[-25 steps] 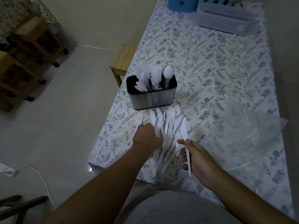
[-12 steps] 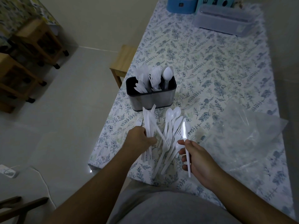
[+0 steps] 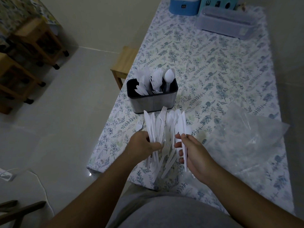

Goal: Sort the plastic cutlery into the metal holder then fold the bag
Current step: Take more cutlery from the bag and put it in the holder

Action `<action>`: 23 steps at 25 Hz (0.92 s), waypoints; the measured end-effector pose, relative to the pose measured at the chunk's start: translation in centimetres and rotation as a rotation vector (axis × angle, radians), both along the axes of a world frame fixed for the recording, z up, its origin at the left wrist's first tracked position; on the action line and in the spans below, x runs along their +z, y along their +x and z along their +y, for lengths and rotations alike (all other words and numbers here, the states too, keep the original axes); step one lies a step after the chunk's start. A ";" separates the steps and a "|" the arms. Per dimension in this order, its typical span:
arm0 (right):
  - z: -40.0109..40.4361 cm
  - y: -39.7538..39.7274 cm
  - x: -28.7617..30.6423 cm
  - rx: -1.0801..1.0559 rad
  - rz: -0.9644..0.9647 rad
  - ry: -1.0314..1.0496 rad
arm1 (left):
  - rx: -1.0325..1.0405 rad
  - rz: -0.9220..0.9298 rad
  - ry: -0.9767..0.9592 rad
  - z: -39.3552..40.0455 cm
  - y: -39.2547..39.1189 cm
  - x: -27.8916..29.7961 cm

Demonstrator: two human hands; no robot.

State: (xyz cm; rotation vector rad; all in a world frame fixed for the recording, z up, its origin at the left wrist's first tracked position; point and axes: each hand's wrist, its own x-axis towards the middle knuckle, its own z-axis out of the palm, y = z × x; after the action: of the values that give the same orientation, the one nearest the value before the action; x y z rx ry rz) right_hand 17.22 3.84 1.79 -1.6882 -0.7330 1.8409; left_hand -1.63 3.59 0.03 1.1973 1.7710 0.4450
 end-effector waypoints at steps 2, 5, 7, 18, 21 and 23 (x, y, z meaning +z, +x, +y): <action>-0.3 0.0 -0.1 0.005 0.007 -0.020 | 0.021 0.007 -0.013 0.3 -0.3 -0.4; -0.6 0.2 -0.1 -0.011 0.015 -0.033 | 0.009 0.001 -0.001 0.4 -0.2 0.1; -0.4 0.3 0.3 -0.010 0.024 -0.014 | -0.045 -0.060 0.000 0.3 0.5 1.0; 1.9 0.1 1.9 -0.233 0.238 -0.095 | -0.184 -0.111 0.215 -0.8 5.9 4.5; 3.1 0.5 2.5 -0.329 0.197 -0.006 | 0.190 -0.334 0.147 -2.3 6.6 4.4; 3.7 0.6 3.3 -0.437 0.249 0.056 | 0.605 -0.607 -0.091 -2.1 6.9 3.4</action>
State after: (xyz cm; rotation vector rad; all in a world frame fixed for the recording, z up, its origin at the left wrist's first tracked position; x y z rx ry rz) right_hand 17.82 7.55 5.07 -1.4128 -0.2807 1.6574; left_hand 5.27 1.49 3.41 0.3658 1.5517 0.9527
